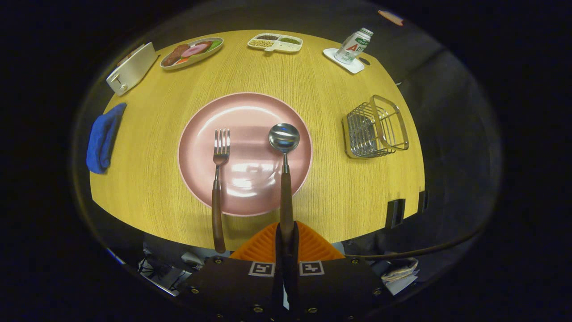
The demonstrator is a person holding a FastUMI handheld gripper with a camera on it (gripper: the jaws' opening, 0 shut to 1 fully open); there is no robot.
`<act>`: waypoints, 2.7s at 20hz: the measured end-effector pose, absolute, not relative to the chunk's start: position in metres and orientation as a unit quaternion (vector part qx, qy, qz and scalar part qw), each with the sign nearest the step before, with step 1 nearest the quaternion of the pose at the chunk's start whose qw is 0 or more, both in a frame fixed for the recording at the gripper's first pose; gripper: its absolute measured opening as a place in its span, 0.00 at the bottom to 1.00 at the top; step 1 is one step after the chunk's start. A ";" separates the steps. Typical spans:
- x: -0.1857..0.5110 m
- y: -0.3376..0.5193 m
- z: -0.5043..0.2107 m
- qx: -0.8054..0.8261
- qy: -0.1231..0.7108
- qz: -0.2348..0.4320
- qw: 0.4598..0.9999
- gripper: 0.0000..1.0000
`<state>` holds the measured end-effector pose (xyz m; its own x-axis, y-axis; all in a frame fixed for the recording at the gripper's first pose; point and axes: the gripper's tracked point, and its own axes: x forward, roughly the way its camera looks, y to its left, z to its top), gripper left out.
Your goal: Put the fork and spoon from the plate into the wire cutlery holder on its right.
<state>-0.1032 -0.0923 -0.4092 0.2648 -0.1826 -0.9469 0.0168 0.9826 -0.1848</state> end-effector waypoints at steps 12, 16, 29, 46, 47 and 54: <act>-0.085 -0.144 -0.330 -0.049 0.550 -0.129 0.824 0.06; -0.085 -0.178 -0.326 -0.035 0.552 -0.155 0.818 0.06; -0.066 -0.223 -0.342 -0.007 0.568 -0.153 0.809 0.09; -0.056 -0.200 -0.296 -0.048 0.539 -0.158 0.826 0.14; -0.056 -0.199 -0.293 -0.049 0.536 -0.159 0.828 0.14; -0.052 -0.205 -0.285 -0.043 0.524 -0.176 0.832 0.15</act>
